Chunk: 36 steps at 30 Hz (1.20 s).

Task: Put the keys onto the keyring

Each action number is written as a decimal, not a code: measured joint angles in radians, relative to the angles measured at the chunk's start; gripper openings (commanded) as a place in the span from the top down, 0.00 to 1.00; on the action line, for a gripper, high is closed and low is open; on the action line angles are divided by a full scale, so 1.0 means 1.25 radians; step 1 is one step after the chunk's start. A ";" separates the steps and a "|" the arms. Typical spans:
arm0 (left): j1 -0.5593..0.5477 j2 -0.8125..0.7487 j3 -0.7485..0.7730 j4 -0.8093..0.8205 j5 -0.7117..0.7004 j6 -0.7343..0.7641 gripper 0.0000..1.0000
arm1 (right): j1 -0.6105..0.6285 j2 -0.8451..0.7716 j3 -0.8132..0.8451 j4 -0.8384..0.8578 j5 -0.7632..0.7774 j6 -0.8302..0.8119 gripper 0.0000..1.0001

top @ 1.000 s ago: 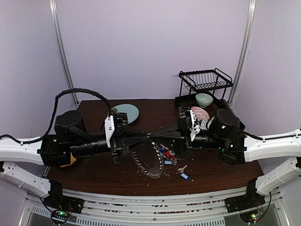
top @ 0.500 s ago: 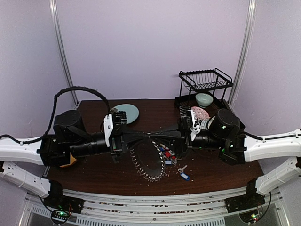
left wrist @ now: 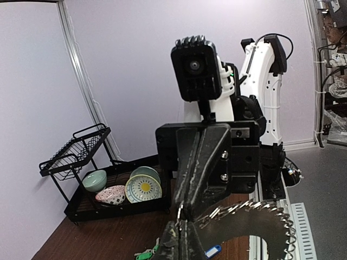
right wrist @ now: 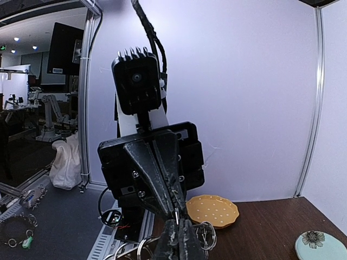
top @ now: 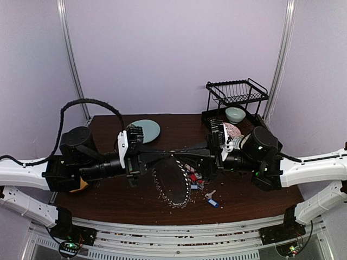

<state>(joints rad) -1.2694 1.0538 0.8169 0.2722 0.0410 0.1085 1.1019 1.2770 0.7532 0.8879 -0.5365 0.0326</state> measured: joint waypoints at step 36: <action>0.000 0.017 0.013 -0.192 -0.085 0.083 1.00 | -0.008 -0.020 0.177 -0.563 0.053 -0.368 0.79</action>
<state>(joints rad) -1.2694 1.0748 0.8326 0.0319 -0.0658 0.2123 1.0924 1.2514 0.9749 0.1844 -0.4706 -0.4274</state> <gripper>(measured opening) 0.004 0.183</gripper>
